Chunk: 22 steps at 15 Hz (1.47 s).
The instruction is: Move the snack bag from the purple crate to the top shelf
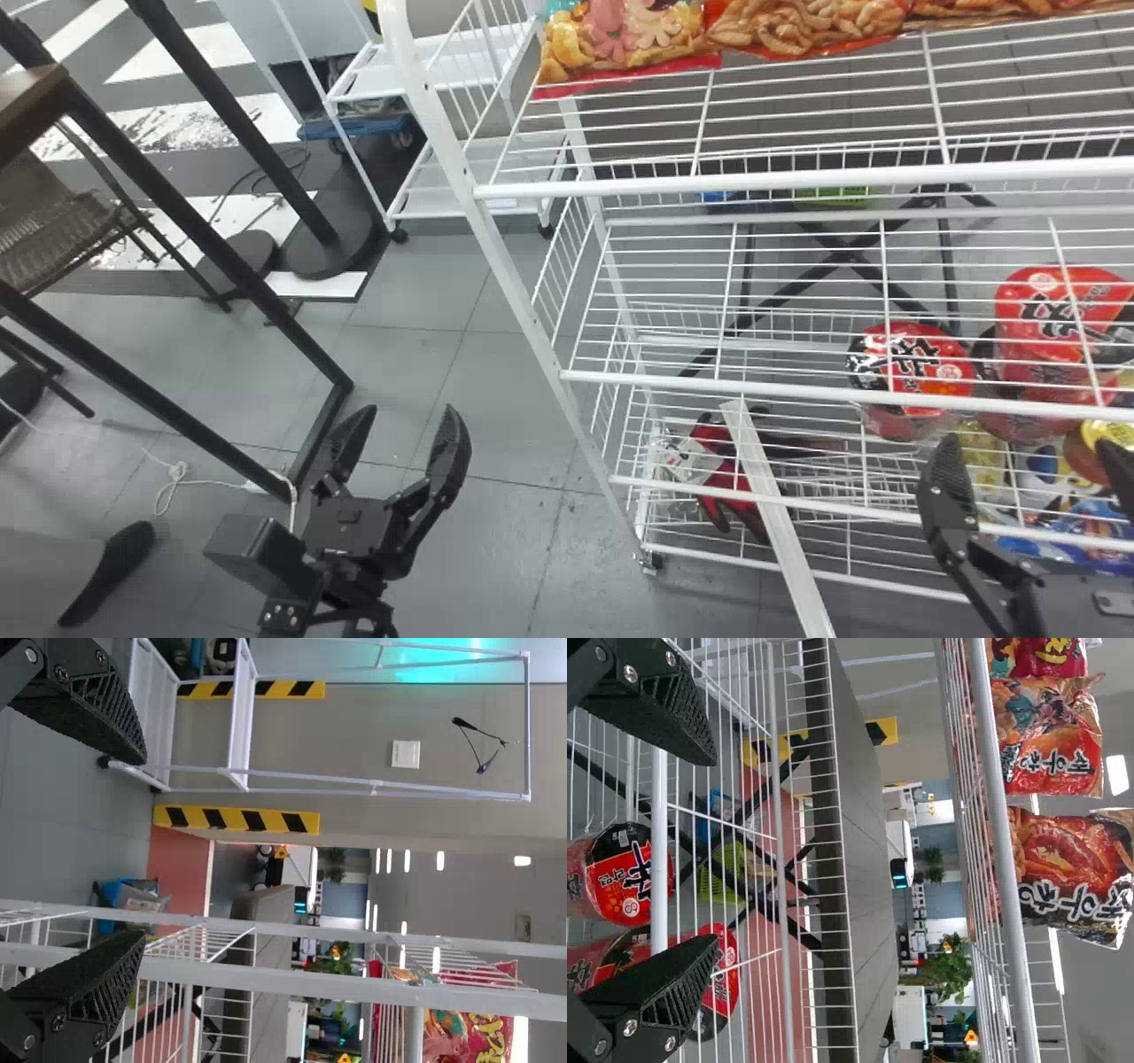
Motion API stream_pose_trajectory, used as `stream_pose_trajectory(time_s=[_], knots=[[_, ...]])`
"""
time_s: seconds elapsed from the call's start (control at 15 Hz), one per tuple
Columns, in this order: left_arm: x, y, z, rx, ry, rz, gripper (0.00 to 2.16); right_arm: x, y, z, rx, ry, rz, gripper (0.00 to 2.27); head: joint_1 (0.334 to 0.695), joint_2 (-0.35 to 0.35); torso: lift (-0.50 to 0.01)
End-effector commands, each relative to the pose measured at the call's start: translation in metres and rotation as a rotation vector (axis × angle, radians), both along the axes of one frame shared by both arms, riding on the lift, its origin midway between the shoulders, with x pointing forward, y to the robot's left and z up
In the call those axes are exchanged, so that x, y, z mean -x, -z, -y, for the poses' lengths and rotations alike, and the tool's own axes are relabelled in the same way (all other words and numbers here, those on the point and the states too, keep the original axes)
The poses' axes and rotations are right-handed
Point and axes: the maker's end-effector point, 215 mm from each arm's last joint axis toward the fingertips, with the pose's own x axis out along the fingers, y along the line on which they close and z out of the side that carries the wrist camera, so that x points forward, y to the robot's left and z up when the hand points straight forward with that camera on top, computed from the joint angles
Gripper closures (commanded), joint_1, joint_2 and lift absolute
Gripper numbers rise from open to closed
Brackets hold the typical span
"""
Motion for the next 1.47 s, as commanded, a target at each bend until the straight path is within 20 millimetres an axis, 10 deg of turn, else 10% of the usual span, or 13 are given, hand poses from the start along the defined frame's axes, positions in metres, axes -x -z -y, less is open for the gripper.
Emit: stream_pose_trajectory(time_s=[0.0, 1.4], knots=[[0.000, 0.001, 0.001, 0.002, 0.001, -0.004, 0.13, -0.001, 0.009, -0.002, 0.012, -0.007, -0.033, 0.11, 0.695, 0.350, -0.282], [-0.002, 0.001, -0.006, -0.011, -0.003, -0.005, 0.13, -0.004, 0.021, -0.012, 0.015, -0.024, -0.079, 0.10, 0.695, 0.350, -0.365]])
